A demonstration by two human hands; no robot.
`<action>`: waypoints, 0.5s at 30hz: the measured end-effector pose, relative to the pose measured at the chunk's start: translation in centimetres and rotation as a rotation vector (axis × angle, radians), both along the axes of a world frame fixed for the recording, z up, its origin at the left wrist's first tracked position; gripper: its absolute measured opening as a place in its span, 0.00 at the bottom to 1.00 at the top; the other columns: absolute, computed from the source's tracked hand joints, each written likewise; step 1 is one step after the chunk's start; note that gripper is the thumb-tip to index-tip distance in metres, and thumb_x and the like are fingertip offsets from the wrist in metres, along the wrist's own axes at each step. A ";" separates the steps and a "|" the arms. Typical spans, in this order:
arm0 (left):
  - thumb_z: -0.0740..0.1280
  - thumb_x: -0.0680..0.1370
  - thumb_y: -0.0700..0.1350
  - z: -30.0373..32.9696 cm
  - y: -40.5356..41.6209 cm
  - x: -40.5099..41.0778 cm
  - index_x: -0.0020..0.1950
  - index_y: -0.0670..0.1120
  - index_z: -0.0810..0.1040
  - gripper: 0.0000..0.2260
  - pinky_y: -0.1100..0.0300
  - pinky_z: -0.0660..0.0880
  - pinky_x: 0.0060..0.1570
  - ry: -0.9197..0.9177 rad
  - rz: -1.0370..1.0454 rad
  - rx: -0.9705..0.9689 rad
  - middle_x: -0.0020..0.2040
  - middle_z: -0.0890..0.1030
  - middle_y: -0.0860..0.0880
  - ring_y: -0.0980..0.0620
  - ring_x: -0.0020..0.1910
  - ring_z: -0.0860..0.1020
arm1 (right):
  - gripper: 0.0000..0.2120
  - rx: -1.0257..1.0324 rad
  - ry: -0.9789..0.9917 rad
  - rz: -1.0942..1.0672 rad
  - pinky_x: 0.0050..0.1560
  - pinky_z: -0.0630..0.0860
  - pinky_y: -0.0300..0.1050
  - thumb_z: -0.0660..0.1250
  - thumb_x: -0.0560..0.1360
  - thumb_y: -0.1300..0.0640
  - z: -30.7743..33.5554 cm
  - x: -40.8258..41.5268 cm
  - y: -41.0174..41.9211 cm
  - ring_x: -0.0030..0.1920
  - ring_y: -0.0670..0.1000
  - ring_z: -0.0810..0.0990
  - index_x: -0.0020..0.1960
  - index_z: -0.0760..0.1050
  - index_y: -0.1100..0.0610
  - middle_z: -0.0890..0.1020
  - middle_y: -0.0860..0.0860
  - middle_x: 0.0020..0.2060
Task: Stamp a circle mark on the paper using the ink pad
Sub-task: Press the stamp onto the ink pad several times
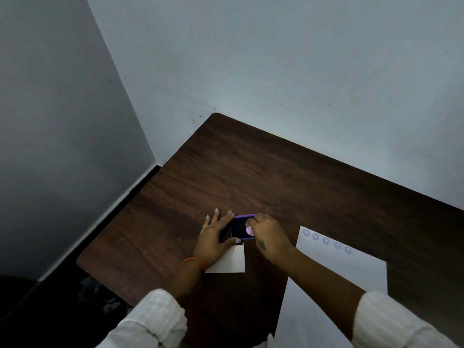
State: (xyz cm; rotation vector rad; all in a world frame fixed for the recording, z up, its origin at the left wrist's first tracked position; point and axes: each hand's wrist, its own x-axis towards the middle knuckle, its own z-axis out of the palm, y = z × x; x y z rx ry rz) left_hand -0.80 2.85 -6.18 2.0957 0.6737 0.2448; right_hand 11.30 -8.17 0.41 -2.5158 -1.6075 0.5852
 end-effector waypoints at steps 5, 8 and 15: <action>0.70 0.72 0.49 -0.1 0.0 0.0 0.71 0.51 0.63 0.30 0.56 0.41 0.73 -0.001 -0.001 -0.006 0.74 0.63 0.52 0.58 0.70 0.47 | 0.15 -0.035 -0.017 0.128 0.67 0.66 0.49 0.58 0.77 0.63 -0.2 0.7 0.1 0.66 0.57 0.69 0.63 0.69 0.62 0.73 0.60 0.64; 0.70 0.72 0.50 -0.2 0.0 -0.1 0.71 0.52 0.63 0.30 0.56 0.41 0.72 0.002 -0.007 -0.007 0.74 0.63 0.52 0.57 0.72 0.46 | 0.15 -0.028 -0.008 0.197 0.66 0.66 0.48 0.57 0.78 0.62 -0.3 1.7 -0.1 0.65 0.57 0.70 0.63 0.69 0.62 0.74 0.60 0.64; 0.70 0.72 0.49 0.1 0.1 0.0 0.71 0.51 0.63 0.30 0.55 0.41 0.73 0.006 -0.013 0.002 0.74 0.63 0.52 0.57 0.72 0.47 | 0.09 0.169 0.216 -0.170 0.51 0.73 0.44 0.62 0.74 0.63 0.2 1.7 -0.2 0.51 0.57 0.79 0.51 0.79 0.62 0.82 0.60 0.50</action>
